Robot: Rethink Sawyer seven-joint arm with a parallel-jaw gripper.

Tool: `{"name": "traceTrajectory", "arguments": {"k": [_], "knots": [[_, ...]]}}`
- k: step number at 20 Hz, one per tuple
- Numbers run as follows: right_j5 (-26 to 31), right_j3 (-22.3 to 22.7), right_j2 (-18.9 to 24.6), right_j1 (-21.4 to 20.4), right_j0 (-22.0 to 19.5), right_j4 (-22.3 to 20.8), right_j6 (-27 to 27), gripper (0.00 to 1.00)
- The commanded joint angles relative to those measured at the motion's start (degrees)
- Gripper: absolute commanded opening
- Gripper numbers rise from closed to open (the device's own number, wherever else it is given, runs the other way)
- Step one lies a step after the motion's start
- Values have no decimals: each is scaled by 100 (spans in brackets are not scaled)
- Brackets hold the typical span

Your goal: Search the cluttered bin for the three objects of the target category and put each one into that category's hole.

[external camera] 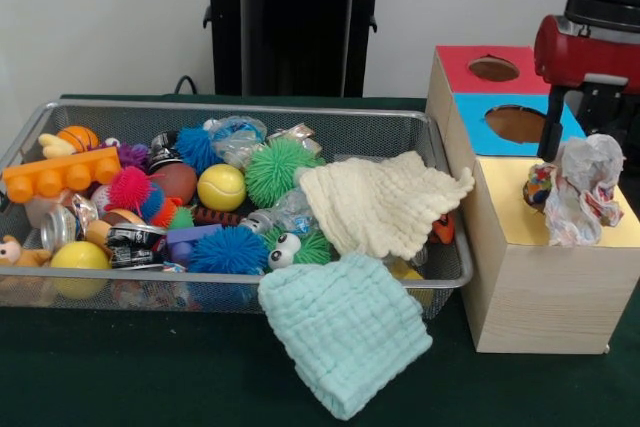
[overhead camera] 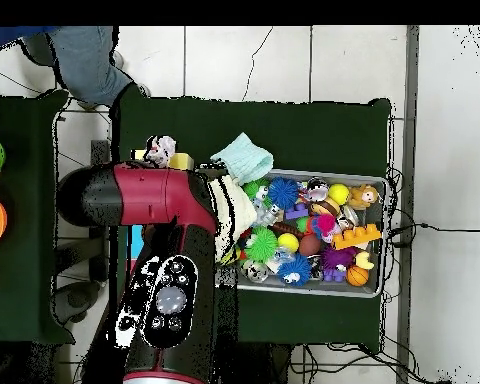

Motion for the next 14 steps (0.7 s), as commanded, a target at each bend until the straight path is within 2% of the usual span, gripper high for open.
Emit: {"name": "traceTrajectory", "arguments": {"k": [1,5,6,14], "knots": [[58,509,353,78,-211,-41,766,100],[142,461,339,82,-194,-57,757,100],[144,451,337,86,-191,-58,764,0],[128,428,327,121,-187,-84,750,0]]}}
